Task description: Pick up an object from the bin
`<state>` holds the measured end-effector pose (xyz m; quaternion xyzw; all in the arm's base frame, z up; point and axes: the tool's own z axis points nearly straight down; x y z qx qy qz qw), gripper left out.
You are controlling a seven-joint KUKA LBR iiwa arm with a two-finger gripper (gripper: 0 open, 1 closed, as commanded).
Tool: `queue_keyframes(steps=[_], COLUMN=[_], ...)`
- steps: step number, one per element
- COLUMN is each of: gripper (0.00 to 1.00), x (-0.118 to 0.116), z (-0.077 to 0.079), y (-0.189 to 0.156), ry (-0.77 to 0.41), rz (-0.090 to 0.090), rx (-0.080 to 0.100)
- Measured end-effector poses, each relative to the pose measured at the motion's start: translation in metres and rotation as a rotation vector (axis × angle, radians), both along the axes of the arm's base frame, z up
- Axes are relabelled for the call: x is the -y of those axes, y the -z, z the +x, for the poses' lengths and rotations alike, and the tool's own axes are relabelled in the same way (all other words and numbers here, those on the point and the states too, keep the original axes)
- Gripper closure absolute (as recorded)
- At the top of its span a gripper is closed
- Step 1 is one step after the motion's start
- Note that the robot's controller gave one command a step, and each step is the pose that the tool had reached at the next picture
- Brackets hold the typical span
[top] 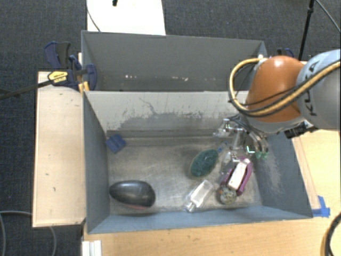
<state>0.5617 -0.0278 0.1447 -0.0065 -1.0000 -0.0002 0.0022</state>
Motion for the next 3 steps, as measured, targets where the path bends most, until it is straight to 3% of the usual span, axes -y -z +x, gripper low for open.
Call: queue_keyframes(steps=[1, 2, 3], gripper=[0.00, 1.00, 1.00], x=[0.000, -0.001, 0.015], z=[0.027, 0.029, 0.023], y=[0.074, 0.069, -0.071], ry=[-0.079, -0.080, -0.415], rz=[-0.001, -0.001, -0.002], rx=[0.011, 0.021, 0.014])
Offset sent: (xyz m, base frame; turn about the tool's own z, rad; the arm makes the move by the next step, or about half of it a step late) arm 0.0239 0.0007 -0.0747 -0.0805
